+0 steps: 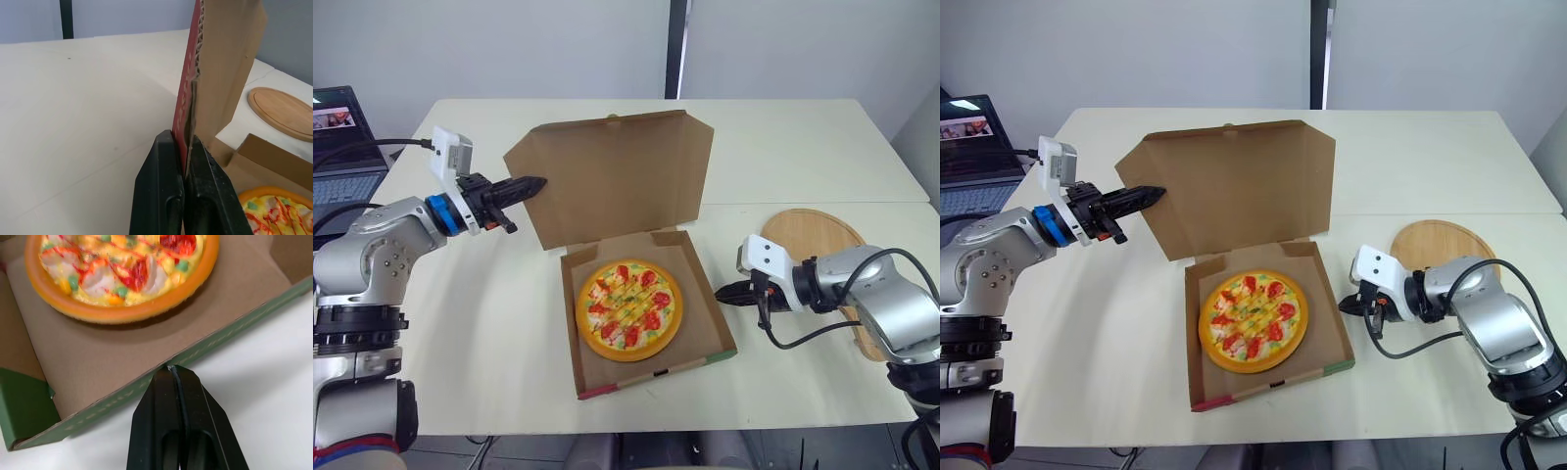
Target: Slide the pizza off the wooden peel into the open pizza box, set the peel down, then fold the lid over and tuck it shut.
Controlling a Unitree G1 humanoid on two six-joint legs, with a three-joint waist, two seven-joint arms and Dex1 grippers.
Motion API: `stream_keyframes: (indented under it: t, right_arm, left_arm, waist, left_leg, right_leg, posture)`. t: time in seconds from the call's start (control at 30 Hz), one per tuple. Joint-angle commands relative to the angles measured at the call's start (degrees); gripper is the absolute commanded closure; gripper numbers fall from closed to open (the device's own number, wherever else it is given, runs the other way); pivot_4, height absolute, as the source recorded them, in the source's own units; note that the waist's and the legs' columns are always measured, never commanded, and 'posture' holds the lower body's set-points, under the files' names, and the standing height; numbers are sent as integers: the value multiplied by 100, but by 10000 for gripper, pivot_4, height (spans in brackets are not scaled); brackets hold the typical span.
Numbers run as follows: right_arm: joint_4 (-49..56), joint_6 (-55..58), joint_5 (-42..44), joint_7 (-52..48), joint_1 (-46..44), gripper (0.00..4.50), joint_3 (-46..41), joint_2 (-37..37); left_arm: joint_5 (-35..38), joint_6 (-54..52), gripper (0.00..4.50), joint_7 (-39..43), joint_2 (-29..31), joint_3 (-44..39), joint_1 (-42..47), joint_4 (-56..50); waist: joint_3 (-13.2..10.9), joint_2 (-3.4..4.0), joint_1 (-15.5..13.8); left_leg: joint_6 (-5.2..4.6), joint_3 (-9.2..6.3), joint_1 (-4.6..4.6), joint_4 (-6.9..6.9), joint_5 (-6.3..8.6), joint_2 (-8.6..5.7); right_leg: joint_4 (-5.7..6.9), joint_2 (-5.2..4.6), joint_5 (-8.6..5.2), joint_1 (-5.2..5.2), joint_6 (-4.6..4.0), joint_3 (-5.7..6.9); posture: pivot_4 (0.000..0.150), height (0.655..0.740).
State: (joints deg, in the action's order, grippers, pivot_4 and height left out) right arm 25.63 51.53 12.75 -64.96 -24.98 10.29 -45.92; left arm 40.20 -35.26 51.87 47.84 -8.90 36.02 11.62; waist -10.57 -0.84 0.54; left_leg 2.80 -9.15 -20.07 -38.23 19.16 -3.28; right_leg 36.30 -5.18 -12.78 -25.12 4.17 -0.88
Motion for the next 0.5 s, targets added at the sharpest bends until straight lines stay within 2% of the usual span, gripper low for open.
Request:
stream_keyframes:
  t: [0.03,0.13,0.3,0.5]
  right_arm:
    - [213,-105,155,332,24,44719,-263,74]
    - [-154,-405,111,676,-61,44719,-556,151]
    - [-926,-702,210,1621,-690,29292,-1189,823]
    - [-1948,-958,122,2483,-1547,7663,-1267,1487]
  left_arm:
    - [-260,201,45000,256,-38,47,162,36]
    - [-419,277,45000,326,-118,16,232,117]
    - [-634,405,45000,453,-184,18,264,151]
    - [-803,461,45000,549,-240,-3,353,239]
  waist:
    - [0,0,-3]
    - [0,0,-7]
    - [-1,-3,-5]
    - [0,-4,17]
  left_leg:
    - [0,0,0,-3,0,0]
    - [0,0,-1,-16,0,-1]
    - [0,-2,-10,-57,0,-6]
    - [8,-5,-8,-62,-5,-3]
  right_leg:
    - [3,0,0,0,0,0]
    - [16,0,0,-1,0,-1]
    - [57,-1,0,-8,0,-4]
    - [70,2,3,-9,-5,-3]
  posture:
    - [1500,7400]
    - [1500,7400]
    - [1500,7400]
    - [1500,7400]
